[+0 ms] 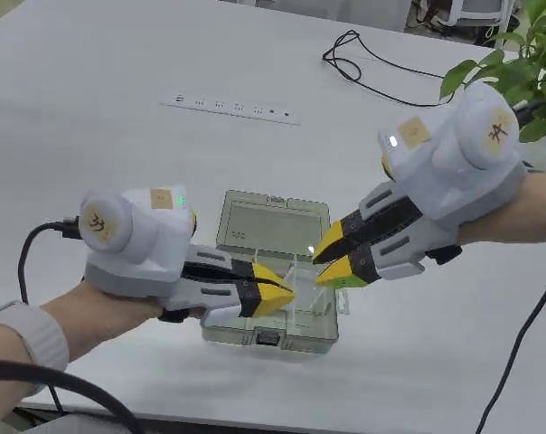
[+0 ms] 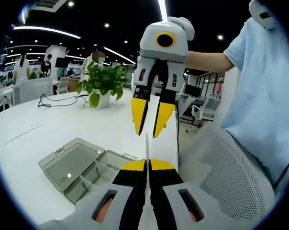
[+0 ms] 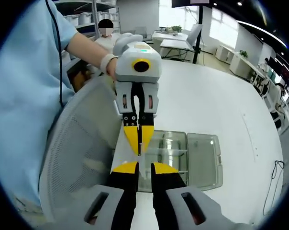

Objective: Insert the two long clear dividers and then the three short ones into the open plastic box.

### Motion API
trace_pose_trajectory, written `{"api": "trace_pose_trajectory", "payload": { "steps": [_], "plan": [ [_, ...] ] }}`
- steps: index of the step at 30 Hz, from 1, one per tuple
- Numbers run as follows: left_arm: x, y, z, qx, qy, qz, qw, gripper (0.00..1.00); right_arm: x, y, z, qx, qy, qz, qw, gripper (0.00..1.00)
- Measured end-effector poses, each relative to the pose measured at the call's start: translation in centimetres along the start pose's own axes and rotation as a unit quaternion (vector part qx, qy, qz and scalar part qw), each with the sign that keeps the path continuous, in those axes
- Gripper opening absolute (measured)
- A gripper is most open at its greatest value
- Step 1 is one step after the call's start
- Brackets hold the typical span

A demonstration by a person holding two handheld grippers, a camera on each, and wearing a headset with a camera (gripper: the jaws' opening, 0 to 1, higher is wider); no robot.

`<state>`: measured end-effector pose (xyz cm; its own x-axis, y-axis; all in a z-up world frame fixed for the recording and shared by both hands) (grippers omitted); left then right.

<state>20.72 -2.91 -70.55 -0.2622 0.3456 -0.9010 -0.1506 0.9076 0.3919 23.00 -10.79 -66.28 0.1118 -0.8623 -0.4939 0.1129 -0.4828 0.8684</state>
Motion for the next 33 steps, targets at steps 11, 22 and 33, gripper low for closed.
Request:
{"api": "trace_pose_trajectory", "payload": {
  "steps": [11, 22, 33],
  "plan": [
    [0.2, 0.1, -0.7, 0.008, -0.016, 0.005, 0.9998, 0.0, -0.2, -1.1, 0.6, -0.032, 0.007, 0.015, 0.9994, 0.03],
    [0.2, 0.1, -0.8, 0.014, -0.009, 0.015, 0.9997, 0.0, -1.0, -0.9, 1.2, -0.033, 0.011, 0.023, 0.9991, 0.02],
    [0.5, 0.1, -0.5, 0.013, -0.011, 0.022, 0.9996, 0.0, -1.0, -1.1, 1.3, -0.038, 0.005, 0.027, 0.9989, 0.02]
  ]
}}
Point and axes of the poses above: the centre of the closed fingertips' face, and the gripper's own axes: y roughly backward along the fingers, z roughly to its left, x roughly out of its underside, the point moved 5 cm from there along y, roughly backward along the fingers, and after that the axes turned 7 degrees about z, right-handed, at the moved point
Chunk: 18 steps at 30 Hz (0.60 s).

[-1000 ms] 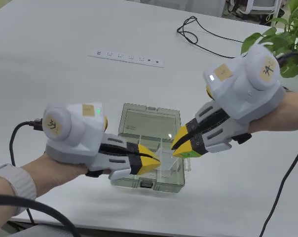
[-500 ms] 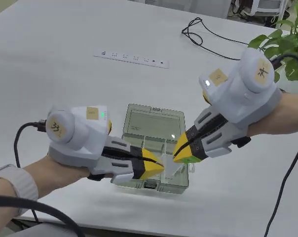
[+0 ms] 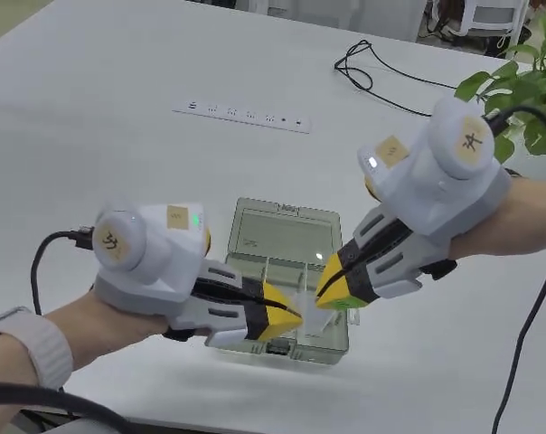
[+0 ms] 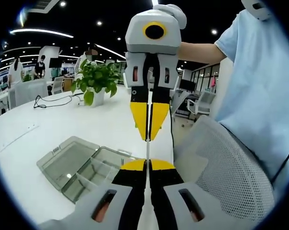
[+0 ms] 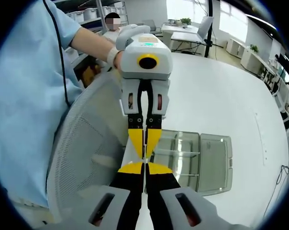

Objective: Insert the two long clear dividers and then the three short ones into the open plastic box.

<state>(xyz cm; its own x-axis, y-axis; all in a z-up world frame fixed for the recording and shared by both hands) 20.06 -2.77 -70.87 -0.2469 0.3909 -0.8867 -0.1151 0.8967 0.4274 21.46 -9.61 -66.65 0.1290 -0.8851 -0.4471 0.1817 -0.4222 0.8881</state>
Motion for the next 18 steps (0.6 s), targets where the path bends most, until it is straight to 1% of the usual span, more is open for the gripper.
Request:
{"api": "trace_pose_trajectory", "payload": {
  "steps": [2, 3, 4, 6, 8, 10, 11, 12, 13, 14, 15, 16, 18],
  "plan": [
    [0.1, 0.0, 0.2, -0.007, 0.005, 0.0, 1.0, 0.09, 0.1, 0.0, -0.1, 0.001, -0.002, 0.002, 1.0, 0.02],
    [0.3, 0.0, 0.3, -0.011, 0.006, 0.004, 0.9999, 0.12, 0.3, 0.0, -0.3, 0.002, -0.004, 0.004, 1.0, 0.02],
    [0.4, 0.1, 0.3, -0.014, 0.001, 0.005, 0.9999, 0.12, 0.4, 0.0, -0.4, 0.004, -0.004, 0.004, 1.0, 0.02],
    [0.5, 0.2, 0.4, -0.019, 0.006, 0.007, 0.9998, 0.17, 0.6, 0.0, -0.5, 0.007, -0.011, 0.008, 0.9999, 0.02],
    [0.8, 0.4, 0.7, -0.031, 0.012, 0.009, 0.9994, 0.26, 1.0, 0.0, -0.7, 0.007, -0.021, 0.015, 0.9996, 0.02],
    [1.1, 0.5, 1.0, -0.044, 0.008, 0.016, 0.9989, 0.34, 1.3, 0.0, -0.8, 0.008, -0.026, 0.018, 0.9995, 0.02],
    [1.3, 0.6, 1.1, -0.047, 0.009, 0.02, 0.9986, 0.37, 1.4, 0.0, -0.8, 0.008, -0.03, 0.02, 0.9993, 0.02],
    [1.5, 0.6, 1.1, -0.049, 0.011, 0.023, 0.9985, 0.4, 1.5, 0.0, -0.9, 0.012, -0.031, 0.022, 0.9992, 0.02],
    [1.6, 0.8, 1.3, -0.057, 0.007, 0.025, 0.998, 0.43, 1.8, 0.0, -1.1, 0.015, -0.035, 0.027, 0.9989, 0.02],
    [1.8, 0.8, 1.3, -0.06, 0.009, 0.029, 0.9977, 0.46, 2.1, -0.1, -1.3, 0.019, -0.039, 0.031, 0.9986, 0.02],
    [1.8, 0.9, 1.3, -0.063, 0.01, 0.03, 0.9975, 0.5, 2.3, -0.1, -1.6, 0.028, -0.043, 0.037, 0.998, 0.02],
    [2.0, 1.1, 1.4, -0.069, 0.011, 0.033, 0.997, 0.52, 2.5, 0.0, -1.7, 0.03, -0.049, 0.04, 0.9975, 0.02],
    [2.3, 1.4, 1.5, -0.077, 0.017, 0.034, 0.9963, 0.57, 2.8, 0.0, -2.2, 0.041, -0.06, 0.048, 0.9962, 0.02]
  ]
}}
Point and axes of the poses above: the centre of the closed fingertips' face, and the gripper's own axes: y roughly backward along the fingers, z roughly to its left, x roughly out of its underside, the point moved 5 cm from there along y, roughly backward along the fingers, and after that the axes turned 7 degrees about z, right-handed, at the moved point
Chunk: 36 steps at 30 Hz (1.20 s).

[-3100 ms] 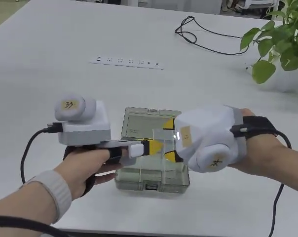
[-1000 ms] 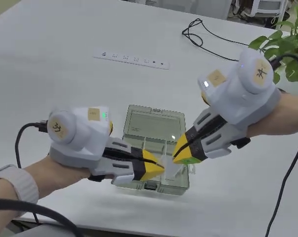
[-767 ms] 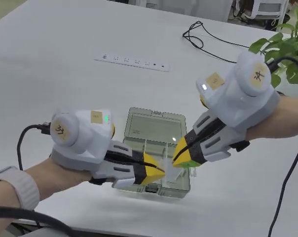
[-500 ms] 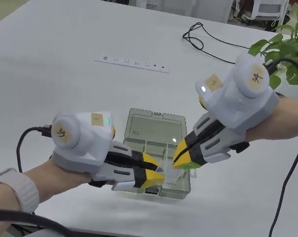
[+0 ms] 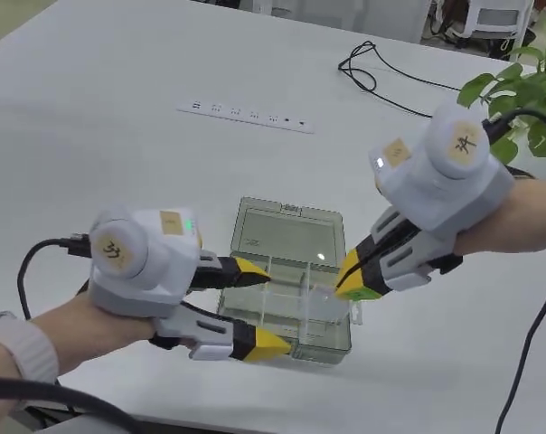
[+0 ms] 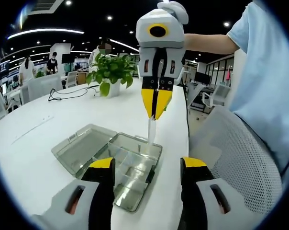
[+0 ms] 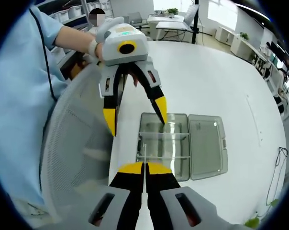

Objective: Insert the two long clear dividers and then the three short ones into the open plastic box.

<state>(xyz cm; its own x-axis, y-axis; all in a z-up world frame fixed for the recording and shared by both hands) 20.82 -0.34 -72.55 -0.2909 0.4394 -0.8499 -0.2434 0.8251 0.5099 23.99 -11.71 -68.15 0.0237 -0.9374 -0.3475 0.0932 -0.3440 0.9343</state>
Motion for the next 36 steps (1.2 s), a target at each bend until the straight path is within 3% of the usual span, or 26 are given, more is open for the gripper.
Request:
{"api": "trace_pose_trajectory", "payload": {
  "steps": [3, 7, 15, 23, 36],
  "plan": [
    [0.4, 0.3, 0.4, -0.016, 0.007, 0.004, 0.9998, 0.66, 0.5, -0.2, -0.6, 0.015, -0.009, 0.015, 0.9997, 0.02],
    [0.8, 0.6, 1.2, -0.044, 0.02, 0.012, 0.9988, 0.8, 0.8, -0.4, -1.1, 0.019, -0.014, 0.019, 0.9995, 0.02],
    [1.8, 1.5, 2.4, -0.077, 0.044, 0.018, 0.9959, 0.99, 1.6, -1.1, -2.1, 0.029, -0.03, 0.032, 0.9986, 0.02],
    [2.6, 2.4, 2.5, -0.09, 0.057, 0.018, 0.9941, 1.0, 1.7, -1.4, -2.6, 0.03, -0.032, 0.035, 0.9984, 0.02],
    [3.1, 2.5, 2.3, -0.089, 0.067, 0.021, 0.9936, 0.96, 1.9, -2.2, -3.5, 0.026, -0.028, 0.045, 0.9983, 0.02]
  ]
}}
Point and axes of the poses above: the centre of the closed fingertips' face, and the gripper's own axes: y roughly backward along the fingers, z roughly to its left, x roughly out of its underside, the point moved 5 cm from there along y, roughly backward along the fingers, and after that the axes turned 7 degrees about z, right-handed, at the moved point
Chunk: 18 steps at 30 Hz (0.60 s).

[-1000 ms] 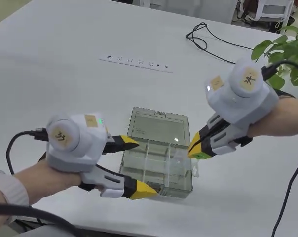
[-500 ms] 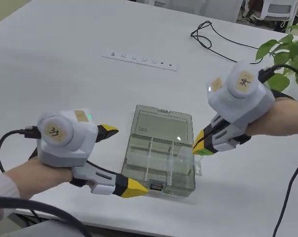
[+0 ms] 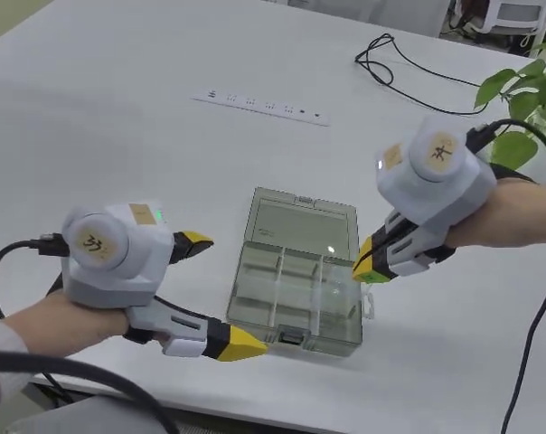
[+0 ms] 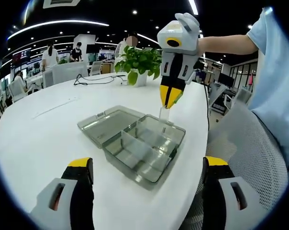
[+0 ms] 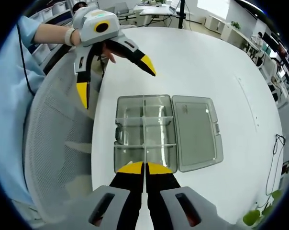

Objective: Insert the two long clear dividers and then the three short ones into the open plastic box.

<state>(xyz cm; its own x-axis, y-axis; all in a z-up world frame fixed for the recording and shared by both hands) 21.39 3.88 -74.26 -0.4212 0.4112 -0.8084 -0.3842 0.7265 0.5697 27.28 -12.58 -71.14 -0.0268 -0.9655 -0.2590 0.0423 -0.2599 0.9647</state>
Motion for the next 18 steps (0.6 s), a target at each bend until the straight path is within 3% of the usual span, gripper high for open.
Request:
{"api": "trace_pose_trajectory", "payload": {
  "steps": [18],
  "plan": [
    [0.8, 0.4, 0.1, -0.001, 0.009, -0.001, 1.0, 0.93, 0.0, -2.2, 0.2, -0.012, 0.027, 0.028, 0.9992, 0.02]
  ]
}}
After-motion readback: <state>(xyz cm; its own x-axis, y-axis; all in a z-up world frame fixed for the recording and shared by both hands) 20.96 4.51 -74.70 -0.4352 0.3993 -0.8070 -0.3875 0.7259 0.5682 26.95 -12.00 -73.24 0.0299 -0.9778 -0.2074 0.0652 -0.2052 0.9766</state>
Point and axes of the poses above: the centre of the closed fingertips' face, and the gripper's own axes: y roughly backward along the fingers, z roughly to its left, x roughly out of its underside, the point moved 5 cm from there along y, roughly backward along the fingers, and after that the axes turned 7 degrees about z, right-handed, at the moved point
